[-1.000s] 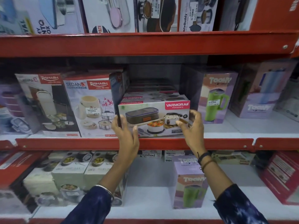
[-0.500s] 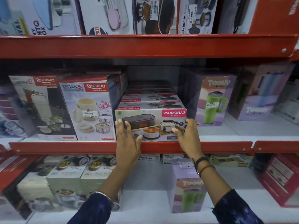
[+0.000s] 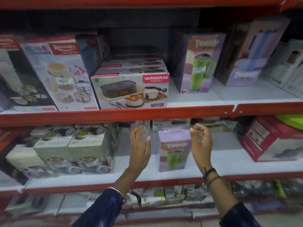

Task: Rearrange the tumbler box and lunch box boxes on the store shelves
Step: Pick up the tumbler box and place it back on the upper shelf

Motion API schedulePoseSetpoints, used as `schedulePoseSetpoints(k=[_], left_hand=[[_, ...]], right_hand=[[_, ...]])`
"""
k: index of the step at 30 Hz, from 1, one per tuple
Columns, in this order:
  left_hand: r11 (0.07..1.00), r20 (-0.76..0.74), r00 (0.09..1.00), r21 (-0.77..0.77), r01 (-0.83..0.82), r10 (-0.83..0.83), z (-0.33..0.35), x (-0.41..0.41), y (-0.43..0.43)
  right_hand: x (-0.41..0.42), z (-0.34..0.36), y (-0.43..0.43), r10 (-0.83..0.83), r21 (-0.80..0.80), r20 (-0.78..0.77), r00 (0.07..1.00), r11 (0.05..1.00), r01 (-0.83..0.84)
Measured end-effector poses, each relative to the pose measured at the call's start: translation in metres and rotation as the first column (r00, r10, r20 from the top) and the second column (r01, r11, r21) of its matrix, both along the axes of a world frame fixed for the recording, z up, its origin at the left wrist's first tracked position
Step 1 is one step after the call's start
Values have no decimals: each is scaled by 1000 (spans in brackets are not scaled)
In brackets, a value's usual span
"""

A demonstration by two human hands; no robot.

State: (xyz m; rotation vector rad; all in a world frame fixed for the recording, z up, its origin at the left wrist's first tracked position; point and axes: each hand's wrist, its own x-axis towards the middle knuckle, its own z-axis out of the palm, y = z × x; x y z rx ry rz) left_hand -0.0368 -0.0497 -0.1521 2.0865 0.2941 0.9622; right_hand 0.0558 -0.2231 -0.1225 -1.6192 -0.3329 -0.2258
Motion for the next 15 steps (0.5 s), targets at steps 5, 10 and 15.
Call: schedulePoseSetpoints(k=[5, 10, 15], left_hand=[[993, -194, 979, -113, 39, -61, -42, 6, -21], [969, -339, 936, -245, 12, -97, -64, 13, -29], [941, -446, 882, -338, -10, -151, -67, 25, -31]], right_hand=[[17, -65, -27, 37, -198, -265, 963, 976, -92], [28, -102, -30, 242, -59, -485, 841, 950, -308], [31, -105, -32, 298, -85, -438, 848, 925, -369]])
